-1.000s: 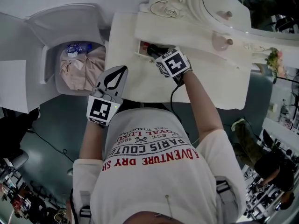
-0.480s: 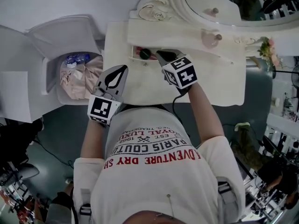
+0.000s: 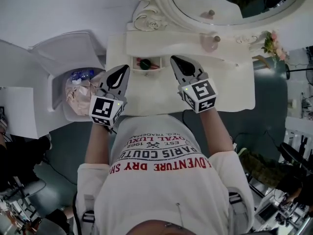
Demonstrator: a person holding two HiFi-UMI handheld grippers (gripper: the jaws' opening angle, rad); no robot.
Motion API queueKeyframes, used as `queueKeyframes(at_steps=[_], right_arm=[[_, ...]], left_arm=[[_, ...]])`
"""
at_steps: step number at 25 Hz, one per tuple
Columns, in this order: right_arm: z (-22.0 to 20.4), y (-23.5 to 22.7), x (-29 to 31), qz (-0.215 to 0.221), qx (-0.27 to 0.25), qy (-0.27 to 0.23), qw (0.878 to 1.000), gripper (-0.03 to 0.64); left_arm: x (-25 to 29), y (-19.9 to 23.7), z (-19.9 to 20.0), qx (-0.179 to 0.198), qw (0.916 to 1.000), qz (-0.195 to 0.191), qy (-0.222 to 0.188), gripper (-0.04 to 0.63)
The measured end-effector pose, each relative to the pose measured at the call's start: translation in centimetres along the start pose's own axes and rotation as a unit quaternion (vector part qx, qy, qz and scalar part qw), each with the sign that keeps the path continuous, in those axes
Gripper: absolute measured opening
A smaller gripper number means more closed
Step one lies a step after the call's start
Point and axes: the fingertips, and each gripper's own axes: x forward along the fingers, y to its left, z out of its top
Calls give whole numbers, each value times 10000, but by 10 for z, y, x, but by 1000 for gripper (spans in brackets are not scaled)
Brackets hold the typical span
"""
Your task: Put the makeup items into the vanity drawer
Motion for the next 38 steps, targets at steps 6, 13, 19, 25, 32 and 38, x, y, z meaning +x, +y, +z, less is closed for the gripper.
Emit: queueKeyframes(at_steps=[6, 13, 19, 25, 32, 38], right_arm=[[16, -17, -35, -548, -157, -727, 9957, -2], [13, -20, -52, -374, -74, -1136, 9928, -2], [14, -27, -52, -356, -86, -1139, 9928, -3], [8, -27, -49, -366, -124, -1030, 9939, -3], [9, -30, -51, -414, -93, -1102, 9930, -3], [10, -29, -52, -411, -107, -1131, 9927, -3]], left_arm=[[11, -8, 22, 214, 9997, -8, -91, 3], [15, -20, 42, 411, 9990, 30, -164, 3], [16, -24, 48, 393, 9991, 59, -179, 3], [17, -31, 49, 461, 9988, 46, -180, 3], [18, -31, 51, 441, 9988, 103, -168, 3], [17, -30, 53, 441, 9987, 155, -192, 3]])
